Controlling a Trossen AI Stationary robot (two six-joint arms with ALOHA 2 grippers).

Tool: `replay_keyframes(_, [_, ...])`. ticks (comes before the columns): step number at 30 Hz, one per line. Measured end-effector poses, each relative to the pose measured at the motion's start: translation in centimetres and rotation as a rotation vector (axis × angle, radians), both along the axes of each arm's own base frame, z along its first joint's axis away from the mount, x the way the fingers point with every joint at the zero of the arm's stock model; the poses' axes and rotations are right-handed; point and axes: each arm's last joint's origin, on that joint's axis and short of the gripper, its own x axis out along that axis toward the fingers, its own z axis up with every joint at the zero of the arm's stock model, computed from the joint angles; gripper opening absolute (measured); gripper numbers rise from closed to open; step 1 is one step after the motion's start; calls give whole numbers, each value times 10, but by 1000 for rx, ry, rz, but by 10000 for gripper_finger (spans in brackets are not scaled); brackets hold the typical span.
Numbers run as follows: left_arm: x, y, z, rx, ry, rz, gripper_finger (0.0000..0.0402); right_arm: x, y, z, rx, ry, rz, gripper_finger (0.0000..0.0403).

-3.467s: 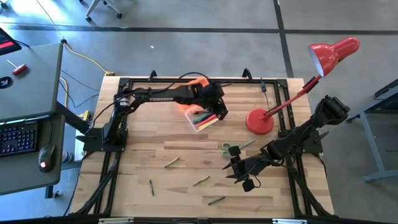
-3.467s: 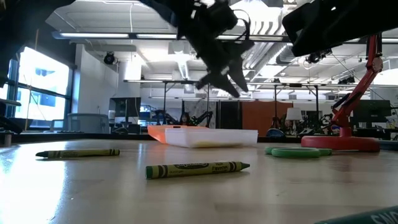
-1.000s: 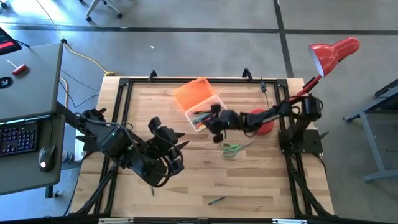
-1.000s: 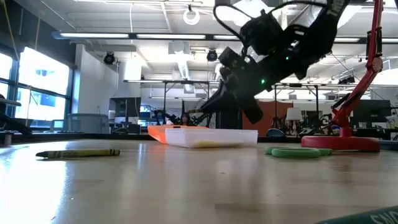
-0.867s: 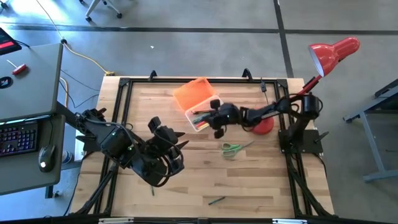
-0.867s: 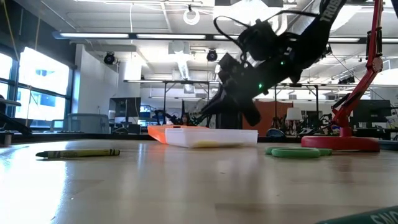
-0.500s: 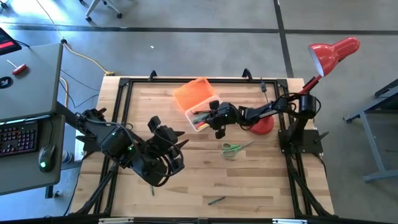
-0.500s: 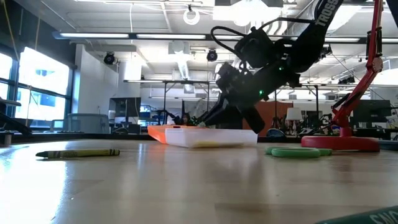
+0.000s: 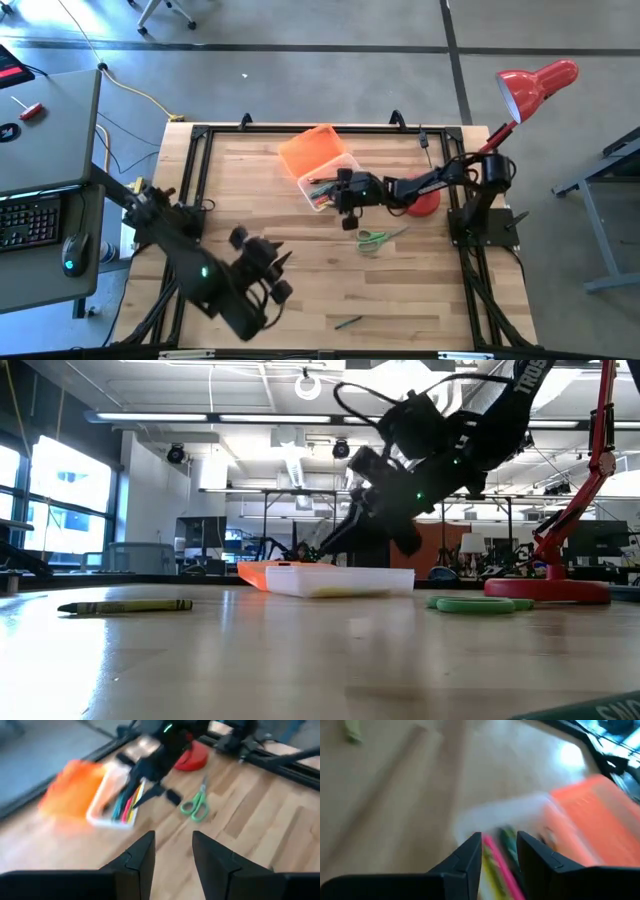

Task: Pick & place school supplies into a supply box
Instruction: Put the dark green crayon into the orange supply box

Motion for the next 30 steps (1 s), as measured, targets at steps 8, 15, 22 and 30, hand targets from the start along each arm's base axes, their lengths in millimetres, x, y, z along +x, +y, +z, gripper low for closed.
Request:
replay_keyframes(8, [-32, -23, -85, -319, -47, 364, 161, 6, 43, 5, -46, -59, 97, 103])
replay_keyframes(15, [-47, -33, -113, -562, 145, 605, 161, 6, 67, 5, -58, -55, 167, 104])
replay_keyframes(22, [-35, -45, -132, -565, 140, 486, 161, 6, 70, 5, -61, -53, 174, 104])
replay_keyframes(30, [-22, -62, -154, -729, 303, 468, 161, 6, 70, 5, -45, -53, 166, 104])
